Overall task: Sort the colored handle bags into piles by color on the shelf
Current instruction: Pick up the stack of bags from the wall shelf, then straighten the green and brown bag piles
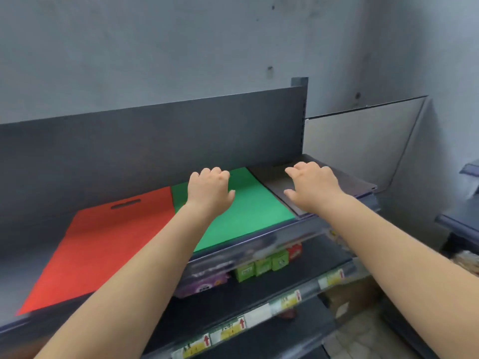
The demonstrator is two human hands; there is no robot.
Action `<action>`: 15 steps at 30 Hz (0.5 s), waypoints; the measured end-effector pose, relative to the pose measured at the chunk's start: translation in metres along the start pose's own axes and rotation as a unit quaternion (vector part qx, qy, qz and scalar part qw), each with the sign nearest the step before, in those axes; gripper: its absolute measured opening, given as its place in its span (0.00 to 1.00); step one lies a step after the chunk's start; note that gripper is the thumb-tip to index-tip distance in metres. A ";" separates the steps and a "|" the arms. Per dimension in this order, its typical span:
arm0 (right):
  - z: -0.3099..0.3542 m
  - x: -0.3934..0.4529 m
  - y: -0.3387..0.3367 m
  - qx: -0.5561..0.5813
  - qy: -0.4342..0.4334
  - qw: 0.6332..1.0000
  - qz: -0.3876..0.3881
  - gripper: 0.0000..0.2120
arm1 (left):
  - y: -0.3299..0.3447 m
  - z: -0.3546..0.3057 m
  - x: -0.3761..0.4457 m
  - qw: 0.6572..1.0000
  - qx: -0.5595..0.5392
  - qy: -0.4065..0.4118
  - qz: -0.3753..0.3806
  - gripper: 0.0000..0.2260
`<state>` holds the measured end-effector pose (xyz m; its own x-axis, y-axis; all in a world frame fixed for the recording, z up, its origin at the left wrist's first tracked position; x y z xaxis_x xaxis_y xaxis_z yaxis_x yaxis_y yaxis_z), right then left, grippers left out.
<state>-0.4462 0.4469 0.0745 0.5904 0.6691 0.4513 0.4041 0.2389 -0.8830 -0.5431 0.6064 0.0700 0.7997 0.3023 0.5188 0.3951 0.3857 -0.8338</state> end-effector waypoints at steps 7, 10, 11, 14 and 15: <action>-0.173 -0.041 -0.003 -0.066 0.084 0.994 0.034 0.22 | -0.006 -0.176 0.067 0.996 -0.044 0.079 -0.010 0.19; -0.248 -0.070 -0.004 -0.089 0.118 0.988 0.045 0.23 | -0.011 -0.255 0.087 0.992 -0.072 0.107 -0.017 0.16; -0.273 -0.080 -0.006 -0.099 0.131 0.985 0.048 0.23 | -0.013 -0.281 0.093 0.990 -0.081 0.116 -0.023 0.16; -0.342 -0.111 -0.011 -0.126 0.174 0.975 0.059 0.23 | -0.020 -0.358 0.107 0.981 -0.116 0.151 -0.036 0.19; -0.363 -0.122 -0.013 -0.132 0.190 0.971 0.062 0.23 | -0.022 -0.383 0.110 0.977 -0.128 0.165 -0.039 0.20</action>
<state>-0.2693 0.1068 0.0778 0.8409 0.3614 0.4028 0.4484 -0.0488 -0.8925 -0.2905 0.2974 0.0730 0.8485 -0.0324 0.5283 0.5265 0.1537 -0.8362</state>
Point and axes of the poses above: each hand's wrist, its own x-axis towards the middle knuckle, its own y-axis out of the palm, z = x × y, the point moved 7 cm from there along x, towards the middle knuckle, and after that the axes turned 8 degrees about -z, right-handed, at the moved point
